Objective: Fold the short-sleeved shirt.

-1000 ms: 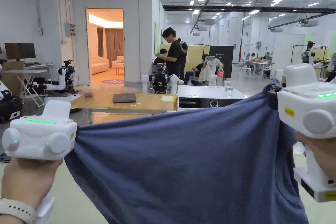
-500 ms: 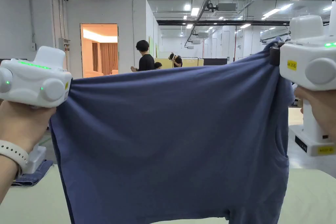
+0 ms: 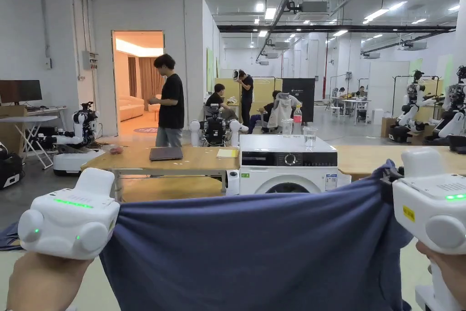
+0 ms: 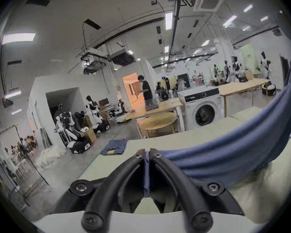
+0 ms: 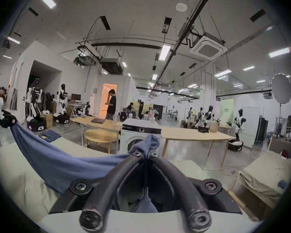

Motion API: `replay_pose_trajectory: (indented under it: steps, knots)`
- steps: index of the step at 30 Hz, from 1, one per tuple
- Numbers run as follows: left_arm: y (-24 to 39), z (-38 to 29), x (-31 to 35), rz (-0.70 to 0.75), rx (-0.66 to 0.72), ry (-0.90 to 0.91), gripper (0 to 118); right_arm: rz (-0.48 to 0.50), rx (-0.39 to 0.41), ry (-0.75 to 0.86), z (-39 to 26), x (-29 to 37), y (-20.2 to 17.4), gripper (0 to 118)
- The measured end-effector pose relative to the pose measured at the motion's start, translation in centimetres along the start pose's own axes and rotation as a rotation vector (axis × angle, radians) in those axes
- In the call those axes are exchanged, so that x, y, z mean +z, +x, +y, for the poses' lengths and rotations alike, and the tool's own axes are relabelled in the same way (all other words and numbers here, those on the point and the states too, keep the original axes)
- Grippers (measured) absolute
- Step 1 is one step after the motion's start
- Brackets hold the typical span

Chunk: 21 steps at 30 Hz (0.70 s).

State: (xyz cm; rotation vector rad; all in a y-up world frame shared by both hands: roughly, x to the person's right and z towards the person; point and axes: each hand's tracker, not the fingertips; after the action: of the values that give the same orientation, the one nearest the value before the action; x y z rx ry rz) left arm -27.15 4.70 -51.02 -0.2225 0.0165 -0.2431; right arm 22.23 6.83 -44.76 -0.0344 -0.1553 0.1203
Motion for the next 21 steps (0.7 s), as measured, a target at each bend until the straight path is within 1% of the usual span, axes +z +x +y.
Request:
replay_pose_trajectory:
  steps: [3,4,6,7,8,9,10,11,13,14,15,16,17,19,20,21]
  knots:
    - [-0.1,-3.3,5.1,-0.079,0.042,-0.032,0,0.026,0.012,-0.033,-3.1,4.6,0.0,1]
    - [0.0,-5.0,6.8,-0.104,0.053,-0.068,0,0.03,0.053,-0.059,-4.7,6.3,0.0,1]
    - [0.0,-8.8,9.6,-0.168,0.083,-0.131,0,0.026,0.105,-0.097,-8.0,9.5,-0.1,1]
    - [0.0,-11.2,10.9,-0.174,0.103,-0.161,0,0.029,0.113,-0.131,-10.1,11.3,-0.1,1]
    - [0.1,-13.3,12.1,-0.182,0.101,-0.184,0,0.044,0.091,-0.16,-12.2,13.0,0.0,1]
    - [0.5,-16.0,13.2,-0.168,0.094,-0.221,0,0.076,0.086,-0.206,-14.3,16.2,-1.5,1]
    - [0.7,-18.8,14.1,-0.178,0.094,-0.267,0,0.081,0.088,-0.255,-17.0,17.9,-1.6,1]
    - [1.0,-21.2,14.8,-0.198,0.092,-0.313,0,0.08,0.075,-0.302,-19.5,19.2,-1.7,1]
    - [1.2,-27.2,15.6,-0.215,0.132,-0.451,0,0.112,0.078,-0.451,-25.8,21.6,-2.1,1]
    - [1.2,-29.4,15.9,-0.206,0.146,-0.458,0,0.105,0.084,-0.504,-28.5,22.5,-2.3,1]
    - [1.2,-31.1,16.0,-0.202,0.15,-0.475,0,0.119,0.077,-0.555,-30.6,23.0,-2.4,1]
    - [1.3,-32.3,16.1,-0.199,0.152,-0.495,0,0.147,0.054,-0.587,-32.4,23.5,-2.5,2]
    - [1.4,-32.8,16.1,-0.196,0.154,-0.501,1,0.152,0.037,-0.598,-33.1,23.8,-2.6,2]
    - [1.8,-32.9,16.7,-0.196,0.129,-0.46,2,0.128,0.035,-0.62,-33.8,24.0,-2.8,3]
    - [1.9,-32.4,17.0,-0.191,0.115,-0.435,16,0.128,0.002,-0.617,-33.2,24.0,-2.8,14]
    - [2.1,-31.5,17.2,-0.197,0.111,-0.409,40,0.119,-0.027,-0.599,-29.4,25.4,-3.7,38]
